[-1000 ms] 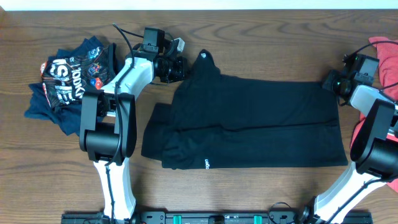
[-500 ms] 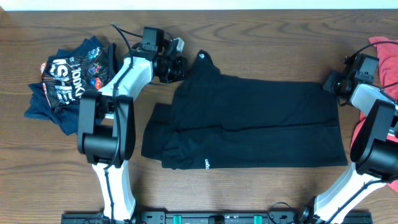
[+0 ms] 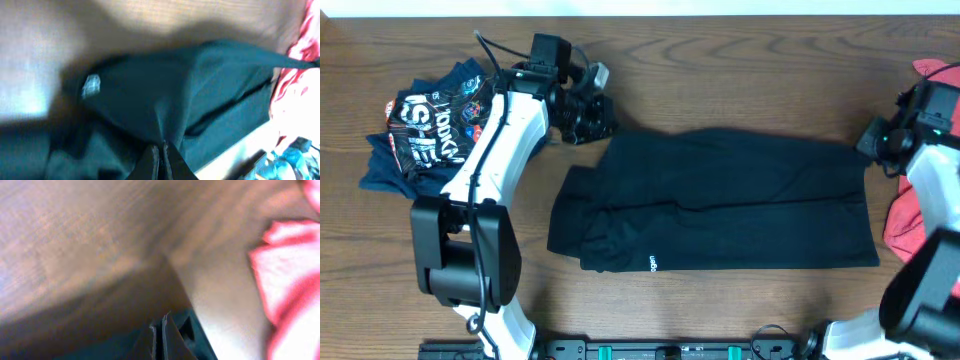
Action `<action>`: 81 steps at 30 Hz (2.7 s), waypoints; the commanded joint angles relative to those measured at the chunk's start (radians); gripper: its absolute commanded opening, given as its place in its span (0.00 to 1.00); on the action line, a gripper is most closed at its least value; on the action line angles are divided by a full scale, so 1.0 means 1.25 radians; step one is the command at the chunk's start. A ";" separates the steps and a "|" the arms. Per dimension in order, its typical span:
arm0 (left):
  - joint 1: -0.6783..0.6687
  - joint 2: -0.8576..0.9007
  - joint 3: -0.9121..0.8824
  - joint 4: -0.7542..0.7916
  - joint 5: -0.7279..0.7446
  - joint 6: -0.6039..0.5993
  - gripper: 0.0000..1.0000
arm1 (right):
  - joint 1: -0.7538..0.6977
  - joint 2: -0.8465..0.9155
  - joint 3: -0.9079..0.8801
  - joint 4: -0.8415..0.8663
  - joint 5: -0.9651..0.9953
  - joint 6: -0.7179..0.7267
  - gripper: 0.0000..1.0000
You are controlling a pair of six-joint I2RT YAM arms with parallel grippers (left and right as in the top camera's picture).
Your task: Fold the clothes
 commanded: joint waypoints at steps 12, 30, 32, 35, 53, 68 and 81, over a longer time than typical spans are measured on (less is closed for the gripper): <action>0.004 -0.027 0.007 -0.332 -0.085 0.104 0.06 | -0.008 -0.040 -0.002 -0.261 0.213 -0.017 0.01; -0.037 -0.027 -0.065 -0.421 -0.168 0.103 0.06 | -0.013 -0.040 -0.003 -0.312 0.225 -0.014 0.01; -0.049 -0.027 -0.072 -0.428 -0.168 0.104 0.06 | -0.013 -0.040 -0.003 -0.316 0.225 -0.014 0.01; -0.064 -0.027 -0.083 -0.436 -0.168 0.103 0.06 | -0.013 -0.039 -0.003 -0.317 0.224 -0.014 0.03; -0.070 -0.027 -0.099 -0.425 -0.287 0.055 0.52 | -0.013 -0.038 -0.003 -0.365 0.194 -0.014 0.33; -0.073 -0.010 -0.099 -0.077 -0.227 0.058 0.68 | -0.013 -0.037 -0.004 -0.361 0.176 -0.015 0.38; -0.145 0.089 -0.099 -0.049 -0.236 0.052 0.67 | -0.013 -0.037 -0.004 -0.359 0.176 -0.015 0.39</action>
